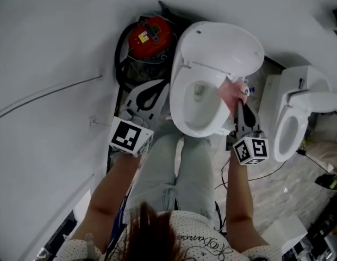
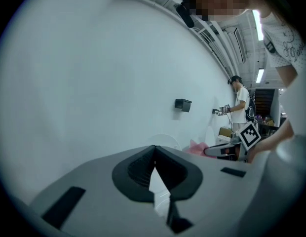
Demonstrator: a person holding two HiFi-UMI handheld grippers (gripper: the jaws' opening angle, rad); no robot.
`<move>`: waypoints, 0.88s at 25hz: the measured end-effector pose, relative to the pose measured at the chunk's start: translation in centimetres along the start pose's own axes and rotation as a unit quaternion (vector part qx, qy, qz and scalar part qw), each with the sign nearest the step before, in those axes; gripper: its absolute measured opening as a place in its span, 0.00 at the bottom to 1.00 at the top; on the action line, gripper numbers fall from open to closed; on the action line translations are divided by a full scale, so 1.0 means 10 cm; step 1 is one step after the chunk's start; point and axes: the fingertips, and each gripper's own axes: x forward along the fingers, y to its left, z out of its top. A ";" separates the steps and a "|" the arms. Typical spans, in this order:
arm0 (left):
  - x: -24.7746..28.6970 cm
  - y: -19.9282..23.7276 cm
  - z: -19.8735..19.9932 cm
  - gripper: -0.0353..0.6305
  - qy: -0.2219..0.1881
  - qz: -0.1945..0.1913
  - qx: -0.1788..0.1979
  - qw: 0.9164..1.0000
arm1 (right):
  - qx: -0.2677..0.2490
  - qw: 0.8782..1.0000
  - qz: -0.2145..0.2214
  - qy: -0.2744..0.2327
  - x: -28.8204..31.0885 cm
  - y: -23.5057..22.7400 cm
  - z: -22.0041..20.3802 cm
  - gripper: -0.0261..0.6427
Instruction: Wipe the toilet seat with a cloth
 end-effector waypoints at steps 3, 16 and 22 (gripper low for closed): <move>-0.20 0.07 0.20 0.05 -0.006 0.020 -0.007 1.000 | -0.016 1.000 -0.002 -0.006 -0.06 0.12 0.27 0.07; -0.53 -0.01 0.98 0.05 -0.044 0.007 0.005 0.999 | -0.072 0.994 0.007 -0.083 -0.45 0.73 1.36 0.07; -0.59 -0.09 1.19 0.05 -0.058 -0.009 0.015 0.998 | -0.103 0.988 0.011 -0.117 -0.59 1.01 1.73 0.07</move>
